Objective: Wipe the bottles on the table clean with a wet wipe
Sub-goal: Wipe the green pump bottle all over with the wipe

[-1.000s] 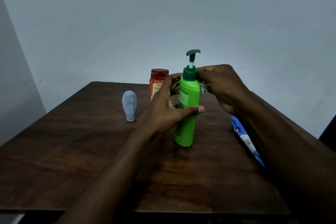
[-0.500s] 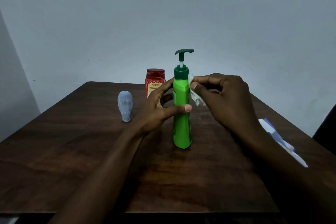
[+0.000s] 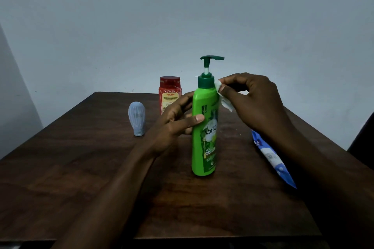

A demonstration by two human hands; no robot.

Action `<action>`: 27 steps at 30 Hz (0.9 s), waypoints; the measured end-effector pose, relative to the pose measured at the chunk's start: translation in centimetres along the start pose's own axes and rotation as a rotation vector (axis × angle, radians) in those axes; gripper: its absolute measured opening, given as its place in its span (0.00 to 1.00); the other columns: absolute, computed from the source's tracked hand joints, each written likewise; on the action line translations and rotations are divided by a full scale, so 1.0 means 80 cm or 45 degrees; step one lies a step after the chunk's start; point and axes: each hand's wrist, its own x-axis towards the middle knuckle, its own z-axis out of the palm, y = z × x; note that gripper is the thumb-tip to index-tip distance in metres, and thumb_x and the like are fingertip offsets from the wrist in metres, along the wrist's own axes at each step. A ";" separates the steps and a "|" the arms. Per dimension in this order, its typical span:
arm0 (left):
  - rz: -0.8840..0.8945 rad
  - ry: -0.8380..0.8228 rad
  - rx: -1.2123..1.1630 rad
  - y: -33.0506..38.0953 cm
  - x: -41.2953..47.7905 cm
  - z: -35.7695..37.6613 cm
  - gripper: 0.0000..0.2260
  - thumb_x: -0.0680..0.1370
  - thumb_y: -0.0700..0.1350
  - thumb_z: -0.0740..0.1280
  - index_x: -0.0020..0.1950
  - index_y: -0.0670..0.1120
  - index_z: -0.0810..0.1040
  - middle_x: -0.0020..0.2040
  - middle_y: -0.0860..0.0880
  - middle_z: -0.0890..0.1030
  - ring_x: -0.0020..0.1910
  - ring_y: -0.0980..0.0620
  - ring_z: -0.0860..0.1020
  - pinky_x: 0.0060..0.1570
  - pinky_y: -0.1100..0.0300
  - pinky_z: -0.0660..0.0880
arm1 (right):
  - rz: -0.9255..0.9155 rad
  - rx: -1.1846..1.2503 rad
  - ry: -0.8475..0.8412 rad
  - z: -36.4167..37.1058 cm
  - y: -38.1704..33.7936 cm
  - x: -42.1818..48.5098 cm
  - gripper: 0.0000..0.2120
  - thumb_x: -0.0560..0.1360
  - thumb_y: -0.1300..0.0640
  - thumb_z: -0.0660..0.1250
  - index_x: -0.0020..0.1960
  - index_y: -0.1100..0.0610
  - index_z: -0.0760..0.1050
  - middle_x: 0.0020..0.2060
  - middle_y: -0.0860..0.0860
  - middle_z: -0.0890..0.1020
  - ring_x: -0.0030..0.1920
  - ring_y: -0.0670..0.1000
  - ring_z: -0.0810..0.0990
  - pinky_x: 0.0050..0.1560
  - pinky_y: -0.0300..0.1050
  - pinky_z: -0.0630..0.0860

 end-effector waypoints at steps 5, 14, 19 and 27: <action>-0.025 -0.033 -0.022 0.004 -0.002 0.005 0.22 0.75 0.47 0.67 0.69 0.61 0.76 0.60 0.53 0.82 0.59 0.49 0.80 0.52 0.48 0.78 | 0.047 -0.064 -0.223 -0.012 -0.006 0.022 0.07 0.79 0.55 0.68 0.51 0.52 0.85 0.46 0.40 0.84 0.50 0.41 0.81 0.49 0.28 0.72; -0.050 0.012 -0.046 0.005 -0.007 0.022 0.16 0.79 0.46 0.63 0.60 0.65 0.79 0.58 0.53 0.84 0.59 0.48 0.82 0.57 0.49 0.80 | 0.180 0.484 0.096 0.004 0.006 -0.009 0.06 0.74 0.57 0.74 0.50 0.51 0.87 0.46 0.45 0.88 0.52 0.44 0.85 0.61 0.52 0.80; -0.056 0.045 -0.048 0.003 -0.009 0.025 0.13 0.79 0.47 0.63 0.61 0.59 0.77 0.57 0.53 0.84 0.60 0.50 0.82 0.56 0.54 0.79 | 0.021 0.357 0.312 0.019 -0.003 -0.039 0.13 0.76 0.60 0.73 0.59 0.52 0.83 0.53 0.43 0.85 0.55 0.36 0.82 0.54 0.30 0.77; -0.025 0.057 -0.019 0.006 -0.011 0.028 0.12 0.80 0.46 0.62 0.63 0.56 0.75 0.55 0.53 0.85 0.58 0.51 0.83 0.55 0.57 0.79 | -0.623 -0.081 0.479 0.044 0.002 -0.046 0.14 0.76 0.70 0.70 0.61 0.65 0.81 0.54 0.59 0.81 0.57 0.53 0.80 0.59 0.41 0.77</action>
